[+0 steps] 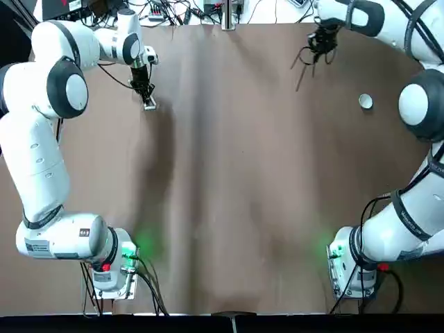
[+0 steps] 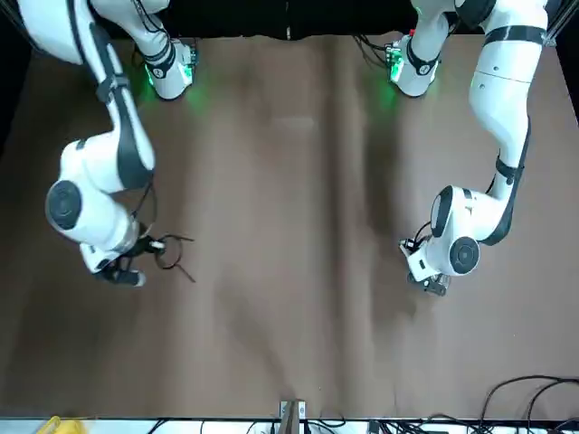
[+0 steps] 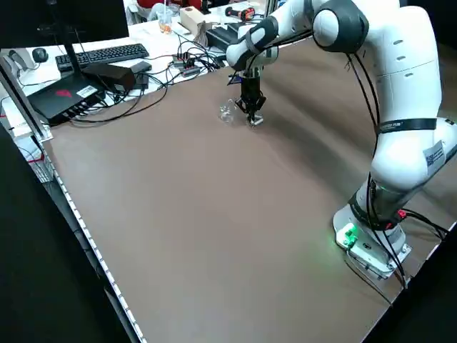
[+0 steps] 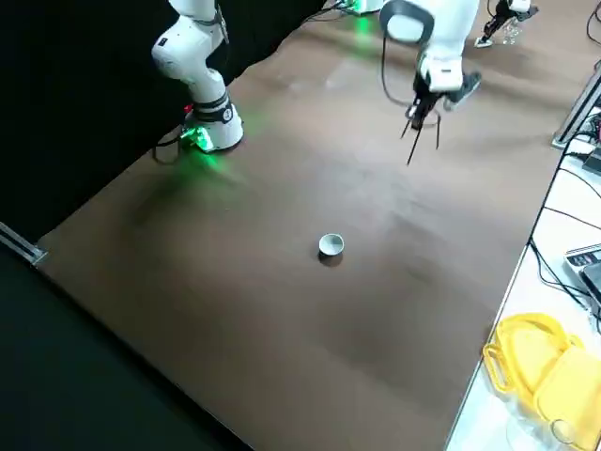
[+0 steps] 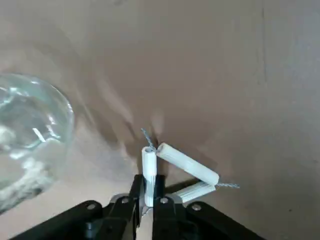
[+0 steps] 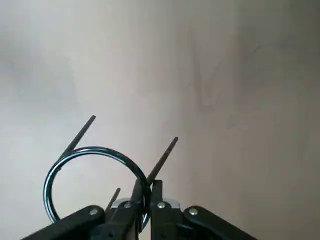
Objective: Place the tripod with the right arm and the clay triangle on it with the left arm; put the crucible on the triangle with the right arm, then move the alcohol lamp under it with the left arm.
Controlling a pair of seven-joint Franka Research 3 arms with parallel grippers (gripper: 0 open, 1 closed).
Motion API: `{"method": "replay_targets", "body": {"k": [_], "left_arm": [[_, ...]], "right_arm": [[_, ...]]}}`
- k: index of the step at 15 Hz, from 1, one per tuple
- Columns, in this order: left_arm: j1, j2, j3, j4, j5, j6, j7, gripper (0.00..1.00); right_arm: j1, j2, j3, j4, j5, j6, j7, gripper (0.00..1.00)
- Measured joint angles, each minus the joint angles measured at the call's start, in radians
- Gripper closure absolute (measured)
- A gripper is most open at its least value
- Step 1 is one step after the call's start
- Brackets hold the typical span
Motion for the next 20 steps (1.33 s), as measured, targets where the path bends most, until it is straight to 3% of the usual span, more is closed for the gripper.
{"method": "replay_targets", "body": {"k": [5, 10, 15, 20], "left_arm": [[0.014, -0.087, 0.000, 0.014, -0.017, -0.026, -0.033, 0.89], [0.032, -0.207, 0.000, 0.014, -0.137, -0.071, -0.050, 0.89], [0.031, -0.284, -0.001, 0.033, -0.215, -0.149, -0.112, 0.89], [0.031, -0.322, -0.002, 0.086, -0.271, -0.257, -0.171, 0.89]], "right_arm": [[0.169, -0.002, 0.001, 0.031, 0.053, -0.023, 0.269, 0.92], [0.349, 0.031, 0.001, 0.061, 0.053, -0.017, 0.547, 0.92], [0.462, 0.179, 0.000, 0.195, 0.053, 0.069, 0.696, 0.92], [0.523, 0.288, -0.001, 0.246, 0.053, 0.201, 0.720, 0.92]]}}
